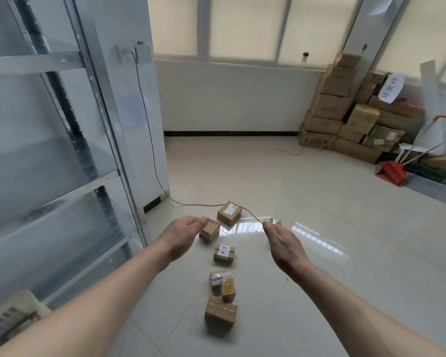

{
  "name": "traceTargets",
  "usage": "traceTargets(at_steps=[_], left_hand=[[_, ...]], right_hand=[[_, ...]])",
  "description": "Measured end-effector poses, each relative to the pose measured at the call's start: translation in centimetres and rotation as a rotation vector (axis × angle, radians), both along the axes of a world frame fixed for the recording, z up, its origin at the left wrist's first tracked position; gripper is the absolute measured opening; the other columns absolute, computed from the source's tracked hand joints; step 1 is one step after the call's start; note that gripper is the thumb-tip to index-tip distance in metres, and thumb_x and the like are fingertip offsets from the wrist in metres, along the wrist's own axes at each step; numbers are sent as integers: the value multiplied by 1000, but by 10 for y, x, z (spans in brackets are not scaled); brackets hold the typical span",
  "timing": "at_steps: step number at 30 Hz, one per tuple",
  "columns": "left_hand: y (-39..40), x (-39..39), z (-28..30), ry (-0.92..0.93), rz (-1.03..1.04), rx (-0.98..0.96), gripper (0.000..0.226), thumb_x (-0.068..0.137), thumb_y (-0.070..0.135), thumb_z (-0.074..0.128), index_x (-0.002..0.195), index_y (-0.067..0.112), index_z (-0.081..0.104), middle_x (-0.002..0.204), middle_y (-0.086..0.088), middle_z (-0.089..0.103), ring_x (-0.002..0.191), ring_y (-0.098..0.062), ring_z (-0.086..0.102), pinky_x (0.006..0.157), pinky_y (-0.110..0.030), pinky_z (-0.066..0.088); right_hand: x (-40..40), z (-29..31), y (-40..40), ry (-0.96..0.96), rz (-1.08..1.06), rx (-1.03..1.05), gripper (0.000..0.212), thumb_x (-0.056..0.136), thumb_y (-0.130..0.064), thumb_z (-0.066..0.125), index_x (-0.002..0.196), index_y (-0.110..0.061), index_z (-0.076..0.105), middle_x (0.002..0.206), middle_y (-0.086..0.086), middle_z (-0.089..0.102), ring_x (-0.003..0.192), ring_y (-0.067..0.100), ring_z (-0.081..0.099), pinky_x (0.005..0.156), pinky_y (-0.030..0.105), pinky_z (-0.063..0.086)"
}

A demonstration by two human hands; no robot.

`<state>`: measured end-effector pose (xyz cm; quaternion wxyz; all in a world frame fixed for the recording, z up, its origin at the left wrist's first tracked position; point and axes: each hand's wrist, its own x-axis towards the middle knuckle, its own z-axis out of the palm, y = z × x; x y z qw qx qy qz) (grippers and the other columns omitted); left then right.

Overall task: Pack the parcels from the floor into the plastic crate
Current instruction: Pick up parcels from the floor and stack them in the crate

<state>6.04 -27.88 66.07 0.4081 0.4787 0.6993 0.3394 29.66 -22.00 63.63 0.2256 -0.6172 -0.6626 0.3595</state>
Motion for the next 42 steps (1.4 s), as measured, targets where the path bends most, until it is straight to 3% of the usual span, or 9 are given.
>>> traceTargets(at_steps=[4,9,14,18,23,32,35,37,42], left_hand=[[30,34,-4,1,49,-41,44,100,44,46,129,15,60,124,4,57,109,-13,48,89,-31,40],[72,81,2,24,121,-62,40,101,42,46,124,13,62,128,-4,61,125,-26,51,103,-39,41],[111,119,2,-8,137,-39,44,100,46,47,129,16,60,119,9,54,108,-14,50,88,-33,42],[142,139,-2,-26,147,-40,43,99,47,49,128,19,61,117,11,53,110,-12,47,89,-33,42],[179,153,-8,-39,130,-63,41,99,47,48,127,20,61,117,9,54,110,-12,47,90,-35,43],[264,140,-36,-84,99,-116,22,98,50,49,88,34,60,111,2,59,95,-15,51,80,-32,44],[295,137,-42,-113,75,-123,25,98,51,49,93,29,61,110,3,57,98,-16,50,76,-30,41],[315,136,-46,-106,45,-126,28,97,52,49,99,26,60,107,4,54,97,-17,47,77,-32,40],[359,141,-44,-115,1,-125,28,98,50,48,100,24,61,103,4,52,89,-16,46,73,-30,38]], right_hand=[[31,-9,34,31,-19,-29,46,107,-47,34,72,-22,49,84,-1,58,92,28,54,92,43,45],[76,-13,86,70,10,-65,45,107,-47,35,87,-17,62,95,1,65,98,27,57,90,40,43],[113,-10,131,76,27,-67,45,106,-47,37,69,-23,48,73,-3,52,81,25,51,77,38,41],[132,-8,162,72,35,-66,43,106,-50,38,81,-22,59,84,-1,59,93,28,56,88,40,45],[145,-9,194,56,33,-60,43,106,-48,38,115,-21,71,115,3,70,114,28,58,100,38,44],[151,-17,266,-3,-24,-76,52,108,-43,37,118,0,64,123,15,67,119,34,57,98,39,43],[152,-15,294,-14,-60,-76,47,107,-44,37,99,-8,67,102,6,69,104,28,59,88,37,42],[153,-15,310,-23,-83,-60,47,107,-44,36,81,-10,54,83,1,57,89,25,53,78,38,39],[155,-16,344,-37,-117,-59,45,107,-43,36,69,-19,36,71,-2,42,77,23,43,67,37,33]])
